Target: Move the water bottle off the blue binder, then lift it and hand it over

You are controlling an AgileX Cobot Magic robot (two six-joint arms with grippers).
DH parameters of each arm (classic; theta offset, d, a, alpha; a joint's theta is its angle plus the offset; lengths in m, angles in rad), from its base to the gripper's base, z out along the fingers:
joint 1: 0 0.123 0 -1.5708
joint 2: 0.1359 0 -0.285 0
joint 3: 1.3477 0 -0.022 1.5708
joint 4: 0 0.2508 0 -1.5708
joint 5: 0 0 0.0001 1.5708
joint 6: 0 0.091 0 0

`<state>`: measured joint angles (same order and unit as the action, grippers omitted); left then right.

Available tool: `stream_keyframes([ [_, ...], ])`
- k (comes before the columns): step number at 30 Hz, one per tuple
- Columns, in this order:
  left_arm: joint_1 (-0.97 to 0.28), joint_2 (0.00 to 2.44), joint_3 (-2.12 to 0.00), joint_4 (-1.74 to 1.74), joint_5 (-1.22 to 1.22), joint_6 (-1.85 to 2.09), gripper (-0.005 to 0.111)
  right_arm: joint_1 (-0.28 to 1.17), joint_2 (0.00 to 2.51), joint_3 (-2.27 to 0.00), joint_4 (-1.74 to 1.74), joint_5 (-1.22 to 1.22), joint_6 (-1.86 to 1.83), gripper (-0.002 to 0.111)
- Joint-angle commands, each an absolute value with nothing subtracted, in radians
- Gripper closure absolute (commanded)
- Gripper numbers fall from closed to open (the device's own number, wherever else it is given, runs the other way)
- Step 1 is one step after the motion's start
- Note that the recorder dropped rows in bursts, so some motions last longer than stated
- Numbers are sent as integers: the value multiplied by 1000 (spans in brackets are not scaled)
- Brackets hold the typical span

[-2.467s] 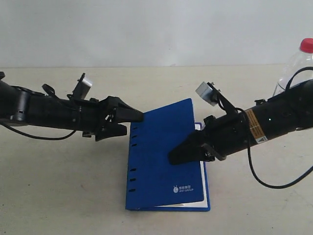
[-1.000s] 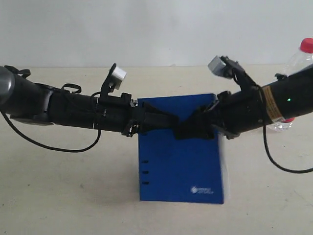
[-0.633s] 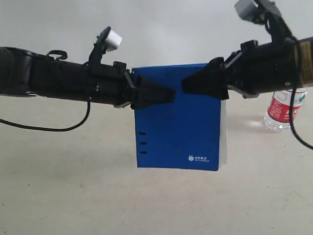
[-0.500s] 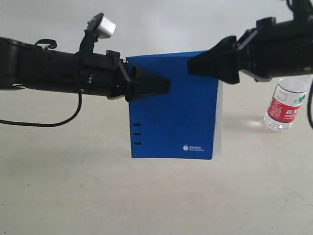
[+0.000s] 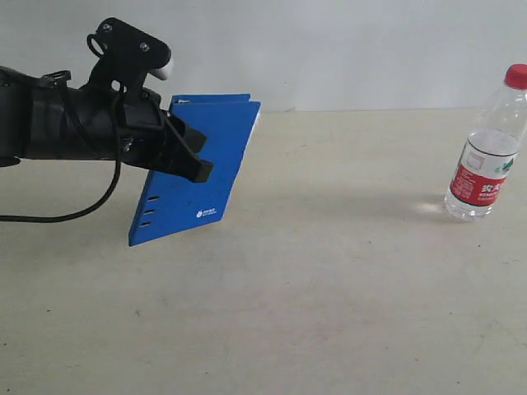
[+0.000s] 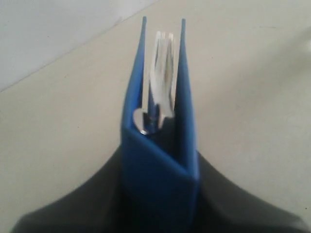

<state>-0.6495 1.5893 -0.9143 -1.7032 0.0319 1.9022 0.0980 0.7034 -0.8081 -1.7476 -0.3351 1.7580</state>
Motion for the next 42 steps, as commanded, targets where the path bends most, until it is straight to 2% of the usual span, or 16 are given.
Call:
stream_keyframes([
  [1, -712, 1523, -893, -1710, -49, 1907, 101, 99, 549, -638, -1744, -49, 1681, 107],
  [2, -731, 1505, -882, -1710, -94, 1907, 101, 99, 520, -595, -1744, 36, 1681, 107],
  [4, -815, 1444, -831, -1704, -257, 1907, 101, 99, 435, -456, -1713, 364, 1679, 107],
  [6, -906, 1420, -796, -1697, -362, 1907, 101, 99, 379, -374, -1541, 549, 1664, 107],
  [9, -1020, 1422, -782, -1652, -506, 1811, 101, 100, 334, -326, -1275, 555, 1430, 107],
  [12, -1132, 1422, -777, -1650, -760, 1491, 101, 100, 333, -326, -1048, 553, 1091, 107],
  [17, -1215, 1422, -777, -1548, -1101, 1248, 101, 100, 333, -326, -903, 605, 916, 107],
  [19, -1231, 1422, -777, -1405, -1220, 1245, 101, 100, 333, -326, -855, 622, 916, 107],
  [24, -1231, 1418, -797, -1230, -1221, 1254, 101, 100, 333, -326, -837, 626, 905, 107],
  [32, -1213, 1410, -809, -1337, -1221, 1328, 101, 100, 333, -326, -835, 732, 905, 107],
  [42, -1137, 1376, -809, -1462, -1221, 1319, 101, 100, 333, -326, -834, 735, 905, 107],
])
